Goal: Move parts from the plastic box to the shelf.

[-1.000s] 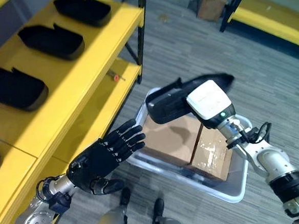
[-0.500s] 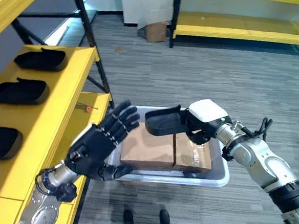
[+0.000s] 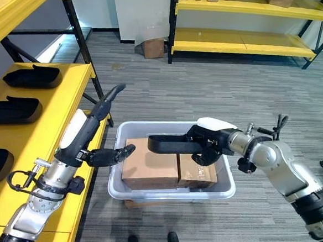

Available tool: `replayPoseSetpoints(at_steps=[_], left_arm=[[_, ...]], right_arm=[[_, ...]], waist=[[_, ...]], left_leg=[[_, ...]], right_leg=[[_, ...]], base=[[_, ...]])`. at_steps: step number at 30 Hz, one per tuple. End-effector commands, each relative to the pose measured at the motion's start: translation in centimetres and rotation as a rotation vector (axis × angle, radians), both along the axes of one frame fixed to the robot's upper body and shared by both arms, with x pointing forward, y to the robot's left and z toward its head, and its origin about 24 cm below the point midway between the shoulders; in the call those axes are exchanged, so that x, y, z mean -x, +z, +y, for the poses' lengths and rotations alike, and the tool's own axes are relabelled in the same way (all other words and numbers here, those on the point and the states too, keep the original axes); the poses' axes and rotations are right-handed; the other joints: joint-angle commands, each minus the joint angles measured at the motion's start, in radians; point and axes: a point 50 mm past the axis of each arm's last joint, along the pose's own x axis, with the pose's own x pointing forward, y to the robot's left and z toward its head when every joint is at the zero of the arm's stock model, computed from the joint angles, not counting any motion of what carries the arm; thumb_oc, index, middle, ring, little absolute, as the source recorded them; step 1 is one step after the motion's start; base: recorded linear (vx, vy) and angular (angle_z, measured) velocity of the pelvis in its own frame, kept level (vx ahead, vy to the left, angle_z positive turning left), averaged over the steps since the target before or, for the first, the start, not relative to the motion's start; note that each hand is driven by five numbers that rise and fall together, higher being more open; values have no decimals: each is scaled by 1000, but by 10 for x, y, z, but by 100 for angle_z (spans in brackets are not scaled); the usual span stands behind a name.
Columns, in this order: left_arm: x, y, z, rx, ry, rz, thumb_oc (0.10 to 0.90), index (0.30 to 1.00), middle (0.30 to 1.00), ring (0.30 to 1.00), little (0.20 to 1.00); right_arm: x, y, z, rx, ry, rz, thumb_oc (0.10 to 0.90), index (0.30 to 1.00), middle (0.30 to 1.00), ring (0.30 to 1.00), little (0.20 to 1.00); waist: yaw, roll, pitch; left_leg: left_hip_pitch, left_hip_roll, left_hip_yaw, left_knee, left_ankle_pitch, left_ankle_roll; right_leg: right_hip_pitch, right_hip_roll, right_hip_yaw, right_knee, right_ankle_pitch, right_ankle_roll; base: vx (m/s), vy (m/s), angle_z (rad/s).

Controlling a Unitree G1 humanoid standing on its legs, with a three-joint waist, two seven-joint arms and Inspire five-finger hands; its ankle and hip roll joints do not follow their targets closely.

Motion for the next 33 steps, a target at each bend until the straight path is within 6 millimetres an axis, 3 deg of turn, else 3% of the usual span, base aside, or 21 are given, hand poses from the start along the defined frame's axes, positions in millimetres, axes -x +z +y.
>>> replayPoseSetpoints(at_steps=[1, 9, 15, 18, 21, 23, 27, 33], left_arm=[[5, 5, -17, 3, -137, -91, 900, 1000, 1000, 1000, 1000], [9, -10, -22, -158, -262, 48, 900, 1000, 1000, 1000, 1000], [10, -17, -9, -229, -248, 123, 900, 1000, 1000, 1000, 1000], [11, -16, -2, -265, -214, 96, 900, 1000, 1000, 1000, 1000], [12, -11, 6, -242, -150, 53, 900, 1000, 1000, 1000, 1000], [5, -4, 21, -233, 1, -68, 900, 1000, 1000, 1000, 1000], [-4, 0, 40, -213, 185, -240, 900, 1000, 1000, 1000, 1000], [1, 14, 45, -55, 248, -411, 900, 1000, 1000, 1000, 1000]], right_arm=[[-12, 50, 2, 16, 23, -189, 400, 300, 300, 300, 300], [-31, 68, -4, 153, -25, -275, 400, 300, 300, 300, 300], [-40, 101, -5, 129, -36, -312, 400, 300, 300, 300, 300], [-38, 106, -1, 132, -6, -316, 400, 300, 300, 300, 300], [-32, 104, 10, 137, 84, -288, 400, 300, 300, 300, 300], [-12, 99, 40, 145, 236, -237, 400, 300, 300, 300, 300], [1, 87, 62, 144, 319, -159, 400, 300, 300, 300, 300], [-5, 70, 60, 148, 224, -79, 400, 300, 300, 300, 300]], waist=[[-1, -23, -161], [-6, -5, -165], [1, 6, -165], [3, 9, -166], [3, 10, -167], [-5, 12, -163], [-5, 3, -163], [11, -15, -167]], left_leg=[[36, 72, -5, -9, -109, -48], [48, 79, 9, -9, -106, -52], [55, 83, 19, -9, -102, -59], [53, 83, 18, -9, -102, -60], [52, 82, 17, -9, -101, -59], [47, 83, 19, -9, -91, -57], [44, 84, 17, -9, -91, -60], [34, 83, 0, -9, -90, -61]], right_leg=[[3, -61, -40, 2, -20, 77], [7, -58, -32, 1, -19, 79], [10, -60, -35, -1, -21, 81], [8, -61, -39, -1, -22, 82], [7, -62, -39, -1, -22, 82], [-2, -62, -32, -1, -12, 77], [-7, -62, -30, -1, -11, 76], [-11, -62, -40, -1, -12, 72]], base=[[14, 9, -8], [9, 8, -4], [5, 7, -8], [2, 2, -2], [0, 0, 0], [-19, 6, -3], [-15, -3, -2], [-14, -12, 1]])
